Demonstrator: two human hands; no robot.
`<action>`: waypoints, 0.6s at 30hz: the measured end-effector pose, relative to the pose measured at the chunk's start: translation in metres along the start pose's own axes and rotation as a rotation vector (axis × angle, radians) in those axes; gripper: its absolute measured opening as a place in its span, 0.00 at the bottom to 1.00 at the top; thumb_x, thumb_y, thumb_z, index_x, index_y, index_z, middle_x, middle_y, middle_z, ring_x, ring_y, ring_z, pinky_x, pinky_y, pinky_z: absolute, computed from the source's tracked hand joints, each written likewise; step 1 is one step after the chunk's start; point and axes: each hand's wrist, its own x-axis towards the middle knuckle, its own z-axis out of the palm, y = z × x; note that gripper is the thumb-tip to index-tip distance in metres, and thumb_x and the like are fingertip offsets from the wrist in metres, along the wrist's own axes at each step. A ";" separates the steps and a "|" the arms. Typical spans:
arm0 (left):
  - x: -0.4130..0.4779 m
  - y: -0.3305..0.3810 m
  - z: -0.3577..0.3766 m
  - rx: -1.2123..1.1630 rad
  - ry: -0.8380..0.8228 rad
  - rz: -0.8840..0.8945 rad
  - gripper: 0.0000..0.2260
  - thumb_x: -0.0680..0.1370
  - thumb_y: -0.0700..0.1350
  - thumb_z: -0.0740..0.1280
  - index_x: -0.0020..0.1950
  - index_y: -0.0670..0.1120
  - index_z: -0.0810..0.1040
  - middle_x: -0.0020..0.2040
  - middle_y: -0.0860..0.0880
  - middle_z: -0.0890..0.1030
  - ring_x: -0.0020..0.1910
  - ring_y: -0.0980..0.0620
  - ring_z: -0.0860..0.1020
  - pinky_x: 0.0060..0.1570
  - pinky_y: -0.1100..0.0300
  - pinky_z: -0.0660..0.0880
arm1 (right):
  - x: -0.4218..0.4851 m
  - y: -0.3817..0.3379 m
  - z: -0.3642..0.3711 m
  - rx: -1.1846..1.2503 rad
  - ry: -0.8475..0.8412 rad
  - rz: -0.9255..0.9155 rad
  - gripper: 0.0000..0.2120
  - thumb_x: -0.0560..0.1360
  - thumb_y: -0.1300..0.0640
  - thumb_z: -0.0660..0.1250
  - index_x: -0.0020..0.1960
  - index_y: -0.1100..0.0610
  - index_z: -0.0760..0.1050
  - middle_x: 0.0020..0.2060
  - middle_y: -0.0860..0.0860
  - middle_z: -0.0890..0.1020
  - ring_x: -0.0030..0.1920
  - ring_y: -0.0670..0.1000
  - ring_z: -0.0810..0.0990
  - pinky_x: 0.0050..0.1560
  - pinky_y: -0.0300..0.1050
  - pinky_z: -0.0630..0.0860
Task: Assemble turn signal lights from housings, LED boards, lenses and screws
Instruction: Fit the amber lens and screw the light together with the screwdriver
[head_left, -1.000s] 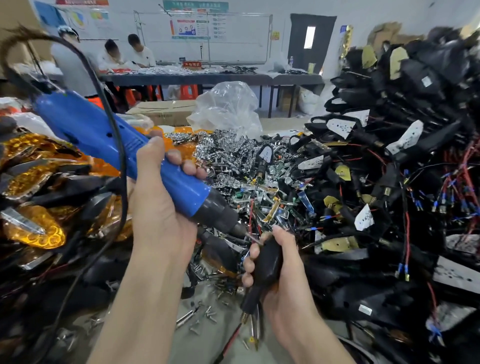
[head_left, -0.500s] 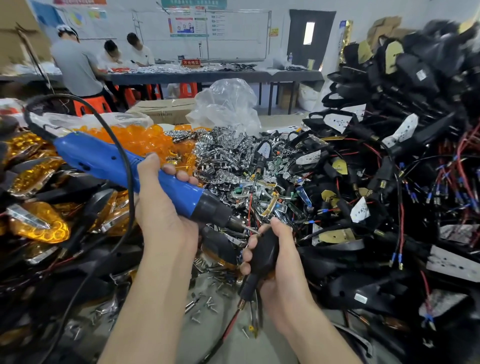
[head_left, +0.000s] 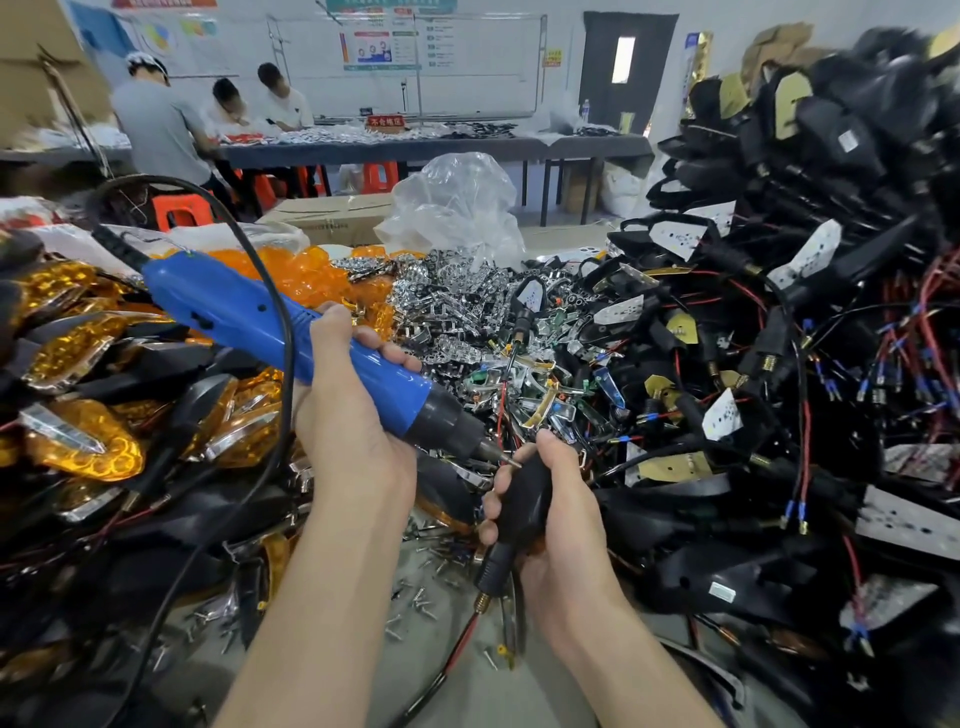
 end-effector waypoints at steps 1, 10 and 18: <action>0.000 -0.001 0.000 0.012 0.003 -0.002 0.09 0.80 0.45 0.67 0.55 0.44 0.69 0.36 0.50 0.72 0.31 0.53 0.72 0.35 0.59 0.75 | 0.000 0.000 0.000 0.007 0.012 0.002 0.17 0.78 0.46 0.68 0.32 0.49 0.80 0.30 0.53 0.77 0.26 0.51 0.74 0.24 0.43 0.71; -0.002 -0.006 -0.002 0.047 0.072 -0.038 0.10 0.80 0.47 0.67 0.52 0.43 0.68 0.40 0.47 0.71 0.35 0.51 0.71 0.38 0.57 0.73 | 0.001 0.003 -0.002 0.008 0.033 -0.028 0.20 0.81 0.47 0.65 0.31 0.48 0.79 0.30 0.53 0.76 0.26 0.52 0.74 0.24 0.43 0.71; -0.004 -0.004 0.000 0.073 0.063 -0.051 0.09 0.80 0.47 0.67 0.48 0.43 0.70 0.39 0.47 0.71 0.33 0.51 0.71 0.37 0.58 0.73 | 0.003 0.006 -0.005 -0.004 0.016 -0.052 0.15 0.74 0.45 0.68 0.31 0.48 0.80 0.30 0.53 0.76 0.26 0.53 0.74 0.24 0.44 0.72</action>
